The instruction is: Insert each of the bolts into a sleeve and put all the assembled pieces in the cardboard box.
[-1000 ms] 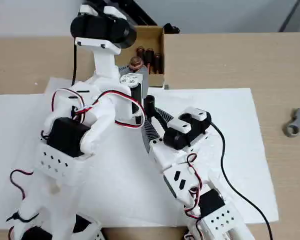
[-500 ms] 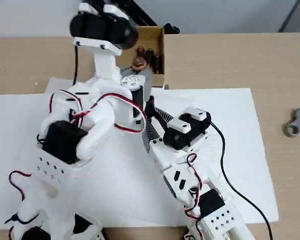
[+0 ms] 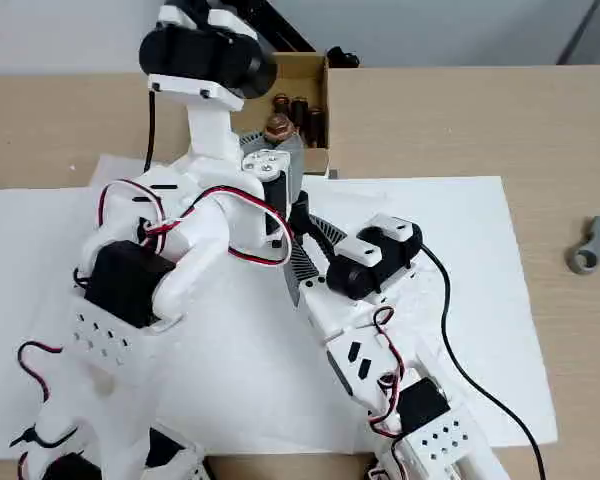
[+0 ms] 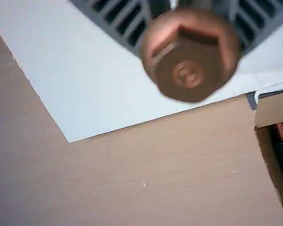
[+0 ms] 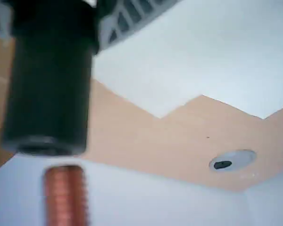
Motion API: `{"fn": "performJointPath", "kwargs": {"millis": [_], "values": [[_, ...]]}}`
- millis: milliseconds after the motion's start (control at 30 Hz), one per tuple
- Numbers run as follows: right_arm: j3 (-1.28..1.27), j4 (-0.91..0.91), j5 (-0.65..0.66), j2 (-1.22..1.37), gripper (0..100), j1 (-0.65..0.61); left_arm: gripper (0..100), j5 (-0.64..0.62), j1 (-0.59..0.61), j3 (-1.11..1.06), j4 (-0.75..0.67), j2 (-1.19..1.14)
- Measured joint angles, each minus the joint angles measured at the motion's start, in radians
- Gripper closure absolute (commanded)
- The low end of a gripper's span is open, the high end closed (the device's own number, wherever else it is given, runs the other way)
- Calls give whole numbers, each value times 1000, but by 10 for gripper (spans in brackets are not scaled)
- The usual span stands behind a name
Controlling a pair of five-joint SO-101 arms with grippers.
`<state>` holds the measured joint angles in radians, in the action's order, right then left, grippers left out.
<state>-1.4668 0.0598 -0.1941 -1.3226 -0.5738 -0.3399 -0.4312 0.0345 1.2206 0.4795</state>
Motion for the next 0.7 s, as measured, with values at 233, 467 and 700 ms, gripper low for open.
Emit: {"fn": "performJointPath", "kwargs": {"millis": [233, 467, 700], "values": [[0, 0, 0, 0, 989, 0, 994, 0, -5, 2, 0, -89], [0, 0, 0, 0, 989, 0, 994, 0, -5, 2, 8, -97], [0, 0, 0, 0, 989, -5, 938, 0, -6, -23, 61, -103]]}}
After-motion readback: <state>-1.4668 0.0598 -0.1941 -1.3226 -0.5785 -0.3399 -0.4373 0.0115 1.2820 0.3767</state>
